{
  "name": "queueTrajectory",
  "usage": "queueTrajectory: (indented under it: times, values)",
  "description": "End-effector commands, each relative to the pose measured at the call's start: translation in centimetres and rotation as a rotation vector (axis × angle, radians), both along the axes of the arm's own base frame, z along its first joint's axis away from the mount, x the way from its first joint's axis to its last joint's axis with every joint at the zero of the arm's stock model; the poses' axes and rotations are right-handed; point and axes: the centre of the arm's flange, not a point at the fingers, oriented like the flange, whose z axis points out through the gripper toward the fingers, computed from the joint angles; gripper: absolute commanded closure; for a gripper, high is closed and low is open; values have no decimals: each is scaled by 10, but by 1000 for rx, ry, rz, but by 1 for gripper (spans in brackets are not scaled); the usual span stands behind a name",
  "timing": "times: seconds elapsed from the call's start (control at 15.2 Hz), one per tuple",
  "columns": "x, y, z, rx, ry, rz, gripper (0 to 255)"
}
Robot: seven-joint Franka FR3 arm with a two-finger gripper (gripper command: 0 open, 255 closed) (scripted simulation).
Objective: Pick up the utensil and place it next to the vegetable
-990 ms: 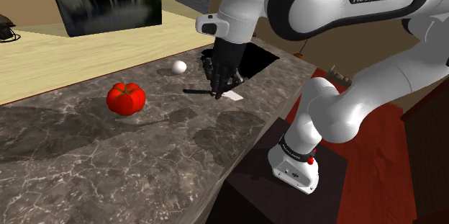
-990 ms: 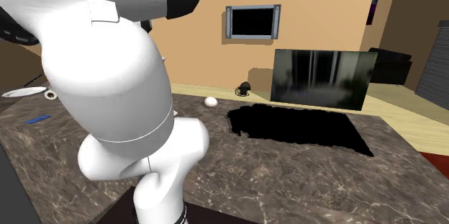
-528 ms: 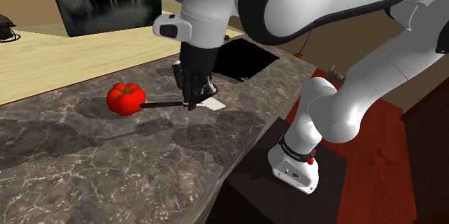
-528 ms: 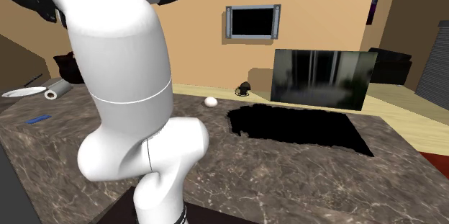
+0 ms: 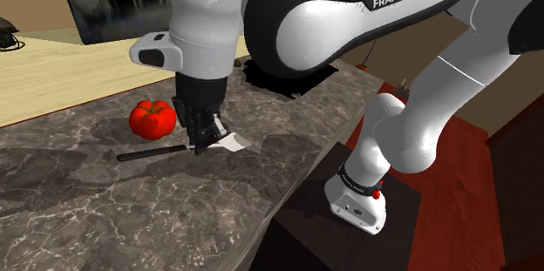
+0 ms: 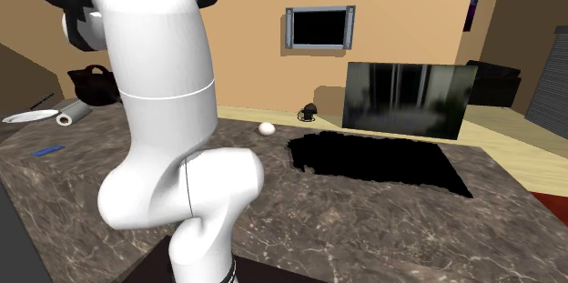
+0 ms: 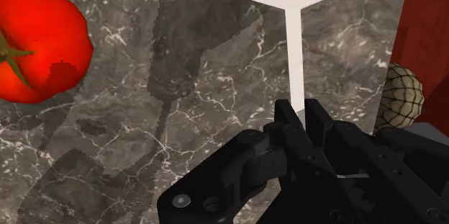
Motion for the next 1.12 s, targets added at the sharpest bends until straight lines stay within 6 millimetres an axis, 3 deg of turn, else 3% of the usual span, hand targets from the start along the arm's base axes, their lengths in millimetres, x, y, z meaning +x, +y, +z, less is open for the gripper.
queueTrajectory:
  times: [0.0, 1.06]
  values:
    - [0, 0, -10, 0, 0, 0, 255]
    - [0, 0, -94, 0, 0, 0, 255]
